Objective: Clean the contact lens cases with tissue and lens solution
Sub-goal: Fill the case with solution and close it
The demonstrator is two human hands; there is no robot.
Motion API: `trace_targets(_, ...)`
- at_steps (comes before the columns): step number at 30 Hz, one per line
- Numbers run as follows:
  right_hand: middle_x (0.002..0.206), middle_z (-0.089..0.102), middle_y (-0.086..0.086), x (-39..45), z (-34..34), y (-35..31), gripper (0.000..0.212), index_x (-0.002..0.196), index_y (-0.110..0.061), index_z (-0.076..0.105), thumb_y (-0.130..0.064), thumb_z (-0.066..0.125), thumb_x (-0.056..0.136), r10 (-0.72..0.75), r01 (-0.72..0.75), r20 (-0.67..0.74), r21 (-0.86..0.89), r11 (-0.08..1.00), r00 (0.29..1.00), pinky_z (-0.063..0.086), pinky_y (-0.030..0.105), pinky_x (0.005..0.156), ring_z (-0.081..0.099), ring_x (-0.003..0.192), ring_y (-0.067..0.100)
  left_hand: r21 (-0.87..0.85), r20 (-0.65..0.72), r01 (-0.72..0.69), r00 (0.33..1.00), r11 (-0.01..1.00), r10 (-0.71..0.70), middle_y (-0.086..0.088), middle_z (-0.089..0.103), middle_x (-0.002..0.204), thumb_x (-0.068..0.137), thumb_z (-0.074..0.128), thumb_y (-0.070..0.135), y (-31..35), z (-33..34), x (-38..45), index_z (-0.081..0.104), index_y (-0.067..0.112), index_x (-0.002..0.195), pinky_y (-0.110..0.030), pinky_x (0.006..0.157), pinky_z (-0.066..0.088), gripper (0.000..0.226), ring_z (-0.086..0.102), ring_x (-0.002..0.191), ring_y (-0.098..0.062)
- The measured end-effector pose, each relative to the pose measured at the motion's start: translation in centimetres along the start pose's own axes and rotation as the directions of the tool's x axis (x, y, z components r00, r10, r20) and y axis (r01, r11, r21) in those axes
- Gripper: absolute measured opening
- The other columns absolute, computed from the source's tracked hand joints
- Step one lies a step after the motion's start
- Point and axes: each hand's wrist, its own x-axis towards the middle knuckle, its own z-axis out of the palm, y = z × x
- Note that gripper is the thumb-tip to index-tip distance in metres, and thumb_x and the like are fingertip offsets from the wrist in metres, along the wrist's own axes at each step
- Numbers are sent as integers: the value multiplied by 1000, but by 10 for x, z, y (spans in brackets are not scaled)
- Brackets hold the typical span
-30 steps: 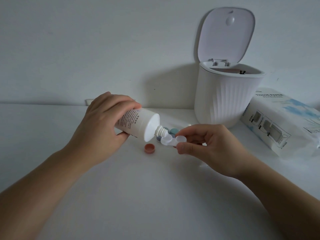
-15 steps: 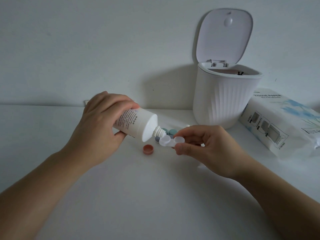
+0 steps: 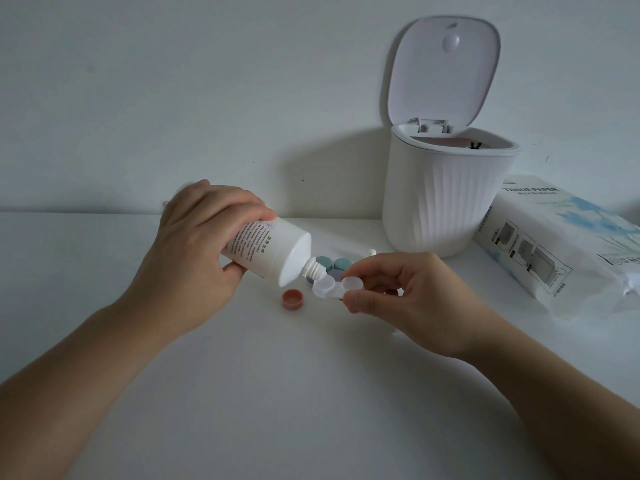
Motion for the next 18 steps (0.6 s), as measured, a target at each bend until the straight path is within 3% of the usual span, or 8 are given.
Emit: trace_targets(18,82,78,-10,0,0,-2,15,99,-25,77,-20,80,85,-4,4,-1,21,1000,1000,54,13,72,74,76,6,-16,-6,-11,1000,1000,11,-4,64,122,57,82,-12,0,-1,-1,66,14,119,-41,117,27,68,58,117,-34)
